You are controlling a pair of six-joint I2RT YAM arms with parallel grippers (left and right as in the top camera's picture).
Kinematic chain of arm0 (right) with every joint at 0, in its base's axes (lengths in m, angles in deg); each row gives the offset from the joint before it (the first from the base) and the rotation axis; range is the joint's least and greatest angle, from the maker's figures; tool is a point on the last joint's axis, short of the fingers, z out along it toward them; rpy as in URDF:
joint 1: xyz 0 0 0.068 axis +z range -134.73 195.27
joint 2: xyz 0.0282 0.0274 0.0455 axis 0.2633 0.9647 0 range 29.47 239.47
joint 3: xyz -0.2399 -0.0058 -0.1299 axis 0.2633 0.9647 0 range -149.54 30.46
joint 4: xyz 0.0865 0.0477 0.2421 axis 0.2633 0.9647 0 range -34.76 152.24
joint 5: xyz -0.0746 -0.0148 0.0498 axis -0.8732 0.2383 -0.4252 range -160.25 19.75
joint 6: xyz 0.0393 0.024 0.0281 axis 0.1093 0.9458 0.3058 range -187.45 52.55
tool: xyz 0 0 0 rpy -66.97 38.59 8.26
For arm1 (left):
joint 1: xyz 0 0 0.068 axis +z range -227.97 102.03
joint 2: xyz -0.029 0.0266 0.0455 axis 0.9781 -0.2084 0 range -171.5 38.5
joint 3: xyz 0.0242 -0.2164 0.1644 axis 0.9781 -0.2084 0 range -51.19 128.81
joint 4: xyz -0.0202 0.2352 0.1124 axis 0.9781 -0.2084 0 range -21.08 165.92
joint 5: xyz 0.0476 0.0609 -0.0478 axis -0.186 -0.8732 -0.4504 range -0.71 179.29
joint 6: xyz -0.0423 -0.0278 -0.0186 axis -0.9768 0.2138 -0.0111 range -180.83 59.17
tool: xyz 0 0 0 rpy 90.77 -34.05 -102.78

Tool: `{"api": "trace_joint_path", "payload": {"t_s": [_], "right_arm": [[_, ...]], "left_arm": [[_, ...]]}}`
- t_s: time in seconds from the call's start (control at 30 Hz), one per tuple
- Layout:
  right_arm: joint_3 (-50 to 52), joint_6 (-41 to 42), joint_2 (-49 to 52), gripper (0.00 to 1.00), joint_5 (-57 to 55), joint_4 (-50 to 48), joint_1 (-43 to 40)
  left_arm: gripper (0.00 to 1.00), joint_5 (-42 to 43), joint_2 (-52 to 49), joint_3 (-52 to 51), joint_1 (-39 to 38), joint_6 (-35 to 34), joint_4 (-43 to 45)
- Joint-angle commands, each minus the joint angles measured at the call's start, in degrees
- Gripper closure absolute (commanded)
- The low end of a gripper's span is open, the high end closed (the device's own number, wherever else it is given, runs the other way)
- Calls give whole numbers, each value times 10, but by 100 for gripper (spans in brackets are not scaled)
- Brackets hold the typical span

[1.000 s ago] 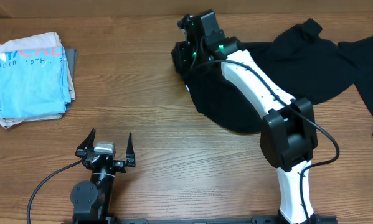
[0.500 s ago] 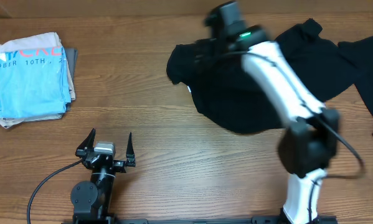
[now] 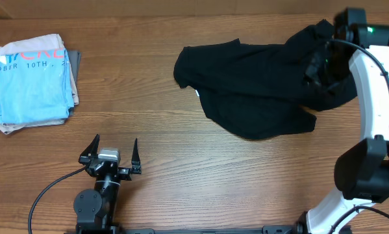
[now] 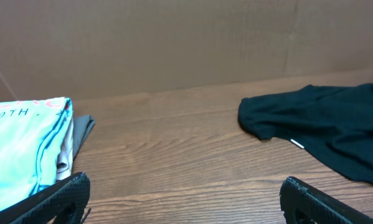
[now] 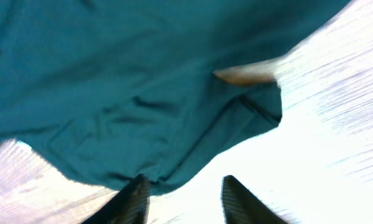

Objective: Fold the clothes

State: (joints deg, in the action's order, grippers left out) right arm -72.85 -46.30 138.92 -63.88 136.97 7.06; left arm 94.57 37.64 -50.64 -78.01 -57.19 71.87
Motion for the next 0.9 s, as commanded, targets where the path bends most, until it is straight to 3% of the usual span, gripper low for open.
{"api": "trace_joint_path", "payload": {"t_s": [0.0, 0.43, 0.87], "right_arm": [[70, 14, 6, 49, 40, -28, -16], [276, 108, 6, 49, 4, -217, -17], [320, 134, 6, 48, -14, -266, -17]], "left_arm": [[0, -6, 6, -3, -4, 15, 0], [0, -6, 6, -3, -4, 15, 0], [0, -6, 6, -3, -4, 15, 0]]}}
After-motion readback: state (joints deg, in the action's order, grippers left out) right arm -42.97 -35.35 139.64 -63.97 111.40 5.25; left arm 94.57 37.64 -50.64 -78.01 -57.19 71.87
